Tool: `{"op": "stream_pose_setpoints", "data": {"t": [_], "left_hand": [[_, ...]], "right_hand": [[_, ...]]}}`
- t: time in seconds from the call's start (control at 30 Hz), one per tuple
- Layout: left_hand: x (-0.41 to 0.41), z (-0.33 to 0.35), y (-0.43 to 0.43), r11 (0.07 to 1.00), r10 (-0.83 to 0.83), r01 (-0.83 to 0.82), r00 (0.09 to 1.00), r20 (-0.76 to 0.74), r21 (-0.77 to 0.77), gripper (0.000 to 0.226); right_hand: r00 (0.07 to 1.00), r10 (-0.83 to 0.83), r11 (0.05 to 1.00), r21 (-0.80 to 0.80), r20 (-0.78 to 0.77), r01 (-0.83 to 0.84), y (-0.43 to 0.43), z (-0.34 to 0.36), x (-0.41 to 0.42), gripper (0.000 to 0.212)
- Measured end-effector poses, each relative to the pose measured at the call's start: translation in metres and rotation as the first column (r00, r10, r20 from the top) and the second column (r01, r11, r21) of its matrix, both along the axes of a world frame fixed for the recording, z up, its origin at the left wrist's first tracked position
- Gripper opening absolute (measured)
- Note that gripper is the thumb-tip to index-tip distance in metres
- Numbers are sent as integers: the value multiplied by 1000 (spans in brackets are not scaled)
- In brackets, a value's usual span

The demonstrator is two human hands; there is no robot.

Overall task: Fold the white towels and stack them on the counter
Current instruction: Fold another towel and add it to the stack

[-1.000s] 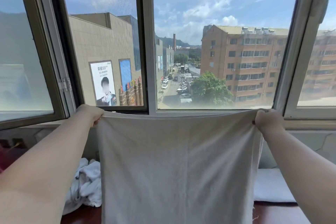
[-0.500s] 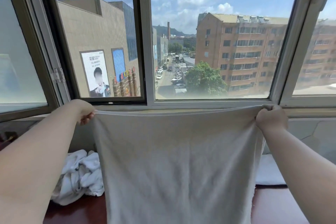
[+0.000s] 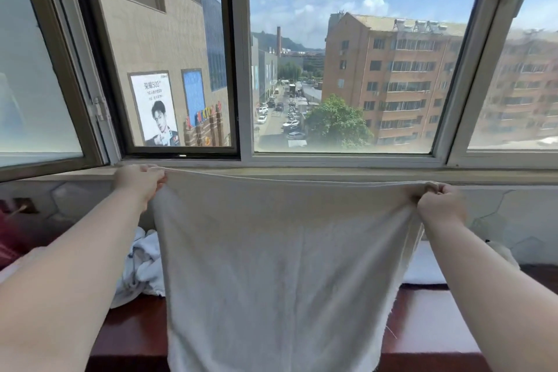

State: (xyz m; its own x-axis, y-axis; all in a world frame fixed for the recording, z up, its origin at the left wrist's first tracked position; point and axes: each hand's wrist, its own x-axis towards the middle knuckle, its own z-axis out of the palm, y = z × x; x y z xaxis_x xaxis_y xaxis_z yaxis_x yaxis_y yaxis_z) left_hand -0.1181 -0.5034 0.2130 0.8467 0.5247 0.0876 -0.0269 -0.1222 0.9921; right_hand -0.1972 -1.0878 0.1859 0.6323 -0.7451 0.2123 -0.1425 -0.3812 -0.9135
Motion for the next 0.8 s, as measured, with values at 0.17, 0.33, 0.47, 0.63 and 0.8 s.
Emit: {"op": "stream_pose_setpoints", "data": {"t": [0.17, 0.33, 0.47, 0.63, 0.8], "left_hand": [[-47, -3, -14, 763, 298, -333, 942, 155, 554, 13], [-78, 6, -29, 818, 358, -401, 916, 182, 412, 17], [-97, 15, -30, 796, 343, -350, 933, 109, 494, 13], [-107, 15, -27, 831, 330, -305, 944, 28, 466, 14], [-81, 2, -30, 973, 190, -198, 979, -74, -121, 23]], "right_hand": [[999, 10, 999, 34, 43, -12, -18, 11, -31, 18], [998, -29, 996, -80, 59, 34, -32, 18, -61, 14], [1000, -2, 998, -61, -17, 1, -37, 23, -74, 18], [999, 28, 999, -43, -23, -29, -37, 20, -76, 15], [996, 83, 977, 194, 18, -85, -36, -1, -52, 18]]}}
